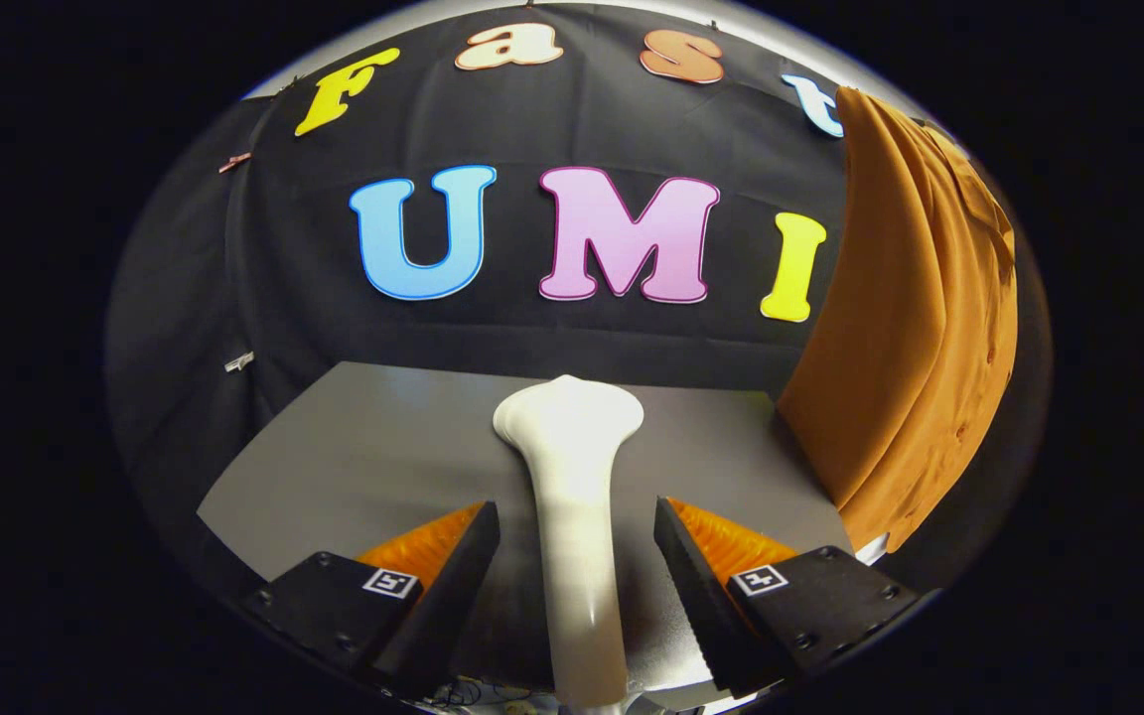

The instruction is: Iron the clothes twice with a garment steamer, once on the left side and once on the right side.

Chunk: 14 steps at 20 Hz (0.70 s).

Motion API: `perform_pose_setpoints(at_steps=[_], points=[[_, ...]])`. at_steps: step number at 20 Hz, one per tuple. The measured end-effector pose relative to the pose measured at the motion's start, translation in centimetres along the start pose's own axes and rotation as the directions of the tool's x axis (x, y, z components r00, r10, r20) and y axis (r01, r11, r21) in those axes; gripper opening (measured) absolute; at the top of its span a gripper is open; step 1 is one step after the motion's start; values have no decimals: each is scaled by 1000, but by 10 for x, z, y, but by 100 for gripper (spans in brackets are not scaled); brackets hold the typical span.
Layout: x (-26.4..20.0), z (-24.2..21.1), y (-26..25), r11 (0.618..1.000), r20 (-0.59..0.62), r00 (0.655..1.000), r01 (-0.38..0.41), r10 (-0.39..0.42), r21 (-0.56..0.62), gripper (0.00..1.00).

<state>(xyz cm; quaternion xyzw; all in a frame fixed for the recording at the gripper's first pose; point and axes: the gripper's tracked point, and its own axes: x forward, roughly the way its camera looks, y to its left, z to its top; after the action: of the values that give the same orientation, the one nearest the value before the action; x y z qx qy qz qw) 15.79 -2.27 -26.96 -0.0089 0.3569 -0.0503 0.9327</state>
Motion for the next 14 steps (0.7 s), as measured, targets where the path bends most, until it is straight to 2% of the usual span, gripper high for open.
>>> perform_pose_setpoints(at_steps=[2, 4, 6, 7, 9, 11, 12, 13, 14], points=[[4, -3, -1, 1000, -20, 1000, 6, -6, 4, 96], [8, -7, -1, 1000, -39, 999, 10, -10, 9, 88], [10, -11, -1, 1000, -59, 998, 13, -13, 1, 78], [12, -14, -2, 1000, -69, 998, 12, -12, -2, 68], [14, -16, -4, 1000, -84, 996, 19, -20, -12, 62], [17, -19, -5, 1000, -91, 996, 12, -14, -19, 61], [4, -12, -3, 1000, -85, 996, 6, -7, -14, 53], [16, -18, -3, 1000, -83, 997, 2, -2, -10, 44], [16, -18, -1, 1000, -79, 997, -9, 8, -2, 44]])
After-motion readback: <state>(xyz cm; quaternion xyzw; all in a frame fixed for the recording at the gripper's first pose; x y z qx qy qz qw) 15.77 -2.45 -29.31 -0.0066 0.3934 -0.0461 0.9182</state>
